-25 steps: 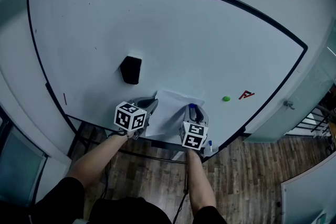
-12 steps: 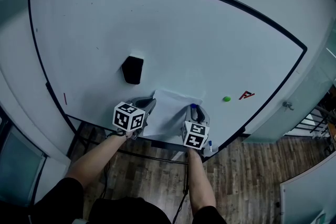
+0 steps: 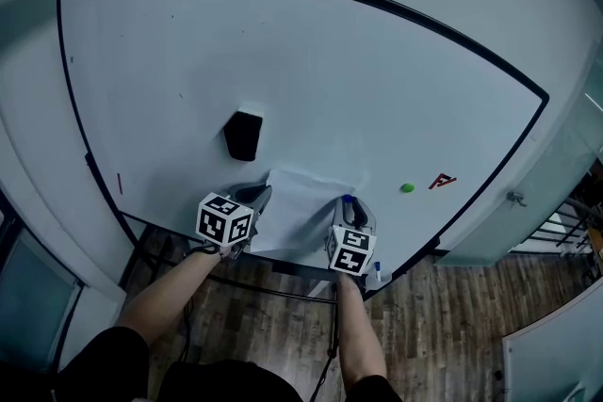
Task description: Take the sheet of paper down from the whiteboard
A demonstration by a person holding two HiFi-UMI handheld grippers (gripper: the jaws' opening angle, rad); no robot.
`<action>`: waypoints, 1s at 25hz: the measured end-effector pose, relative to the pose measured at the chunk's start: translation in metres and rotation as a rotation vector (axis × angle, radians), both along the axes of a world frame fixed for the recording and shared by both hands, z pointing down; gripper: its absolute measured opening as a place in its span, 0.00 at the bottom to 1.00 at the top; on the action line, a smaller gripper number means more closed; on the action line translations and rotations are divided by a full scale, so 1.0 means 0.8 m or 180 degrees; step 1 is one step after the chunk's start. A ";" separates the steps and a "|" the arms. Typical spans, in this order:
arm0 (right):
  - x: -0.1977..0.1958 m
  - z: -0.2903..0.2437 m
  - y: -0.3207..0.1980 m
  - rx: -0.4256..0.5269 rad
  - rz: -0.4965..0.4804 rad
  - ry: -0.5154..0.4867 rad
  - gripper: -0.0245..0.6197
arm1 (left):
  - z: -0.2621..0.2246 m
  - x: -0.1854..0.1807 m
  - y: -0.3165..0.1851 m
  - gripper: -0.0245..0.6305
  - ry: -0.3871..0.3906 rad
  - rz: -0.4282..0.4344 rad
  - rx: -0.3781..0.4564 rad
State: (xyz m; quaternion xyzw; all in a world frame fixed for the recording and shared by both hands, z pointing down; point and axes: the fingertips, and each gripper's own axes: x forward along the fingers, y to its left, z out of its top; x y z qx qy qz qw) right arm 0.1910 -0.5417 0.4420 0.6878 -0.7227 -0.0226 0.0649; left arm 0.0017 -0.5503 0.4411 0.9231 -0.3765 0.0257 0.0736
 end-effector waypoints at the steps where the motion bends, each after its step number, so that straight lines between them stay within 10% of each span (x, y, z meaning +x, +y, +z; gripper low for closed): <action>1: 0.000 0.000 0.000 -0.0002 0.0002 -0.0009 0.24 | 0.000 -0.002 0.002 0.07 -0.0024 -0.0008 0.0021; 25: -0.001 0.008 0.024 0.0024 -0.0084 -0.0157 0.24 | 0.029 -0.072 0.013 0.07 -0.0263 -0.0295 -0.0007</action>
